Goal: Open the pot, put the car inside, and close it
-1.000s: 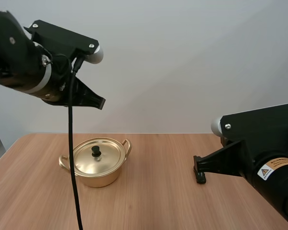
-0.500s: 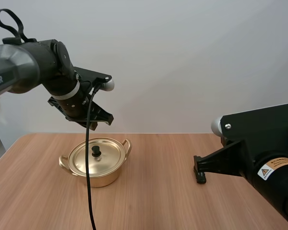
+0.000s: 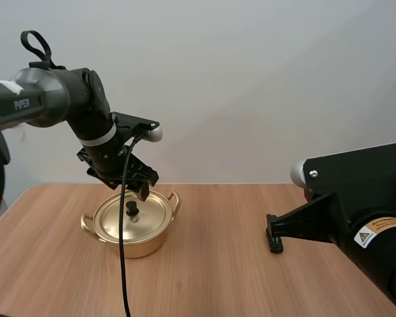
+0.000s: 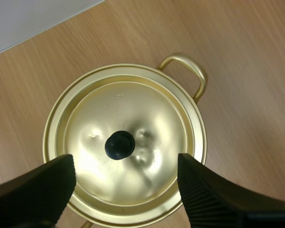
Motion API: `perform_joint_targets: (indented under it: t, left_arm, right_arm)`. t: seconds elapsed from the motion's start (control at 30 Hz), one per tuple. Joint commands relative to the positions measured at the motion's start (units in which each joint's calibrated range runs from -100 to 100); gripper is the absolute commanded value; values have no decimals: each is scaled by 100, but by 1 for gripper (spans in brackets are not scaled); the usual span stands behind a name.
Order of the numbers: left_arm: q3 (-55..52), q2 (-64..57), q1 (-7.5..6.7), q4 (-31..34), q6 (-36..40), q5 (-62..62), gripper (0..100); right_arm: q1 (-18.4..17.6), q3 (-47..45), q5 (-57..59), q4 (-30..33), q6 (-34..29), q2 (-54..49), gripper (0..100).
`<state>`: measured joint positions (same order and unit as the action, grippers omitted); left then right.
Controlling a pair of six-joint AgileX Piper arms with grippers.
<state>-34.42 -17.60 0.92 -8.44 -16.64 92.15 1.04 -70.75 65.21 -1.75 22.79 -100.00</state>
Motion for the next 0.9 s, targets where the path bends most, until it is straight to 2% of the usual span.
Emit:
perform_joint_targets:
  t: [0.0,0.87]
  left_arm:
    - [-12,78,1,-109,-105,-116,100]
    - [-67,1182,1,287,-125,-675,100]
  right_arm:
    - [4,6,2,0,-4,0,0]
    - [4,6,2,0,-4,0,0]
